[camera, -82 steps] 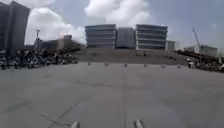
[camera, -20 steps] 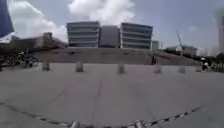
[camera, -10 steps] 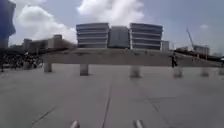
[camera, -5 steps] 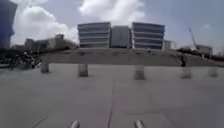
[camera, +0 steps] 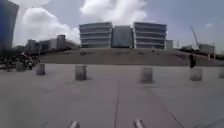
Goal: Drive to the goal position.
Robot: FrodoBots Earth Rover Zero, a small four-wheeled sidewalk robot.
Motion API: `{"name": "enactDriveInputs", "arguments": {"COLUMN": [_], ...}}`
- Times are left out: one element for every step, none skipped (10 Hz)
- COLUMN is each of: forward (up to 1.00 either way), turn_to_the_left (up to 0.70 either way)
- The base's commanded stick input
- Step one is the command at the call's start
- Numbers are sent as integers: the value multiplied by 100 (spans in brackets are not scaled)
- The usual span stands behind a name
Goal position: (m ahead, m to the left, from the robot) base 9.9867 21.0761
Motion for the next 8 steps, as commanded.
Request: {"name": "enactDriveInputs", "arguments": {"forward": [85,85,85,85,85,85,85,85], "turn_to_the_left": [0,0,0,0,0,0,0,0]}}
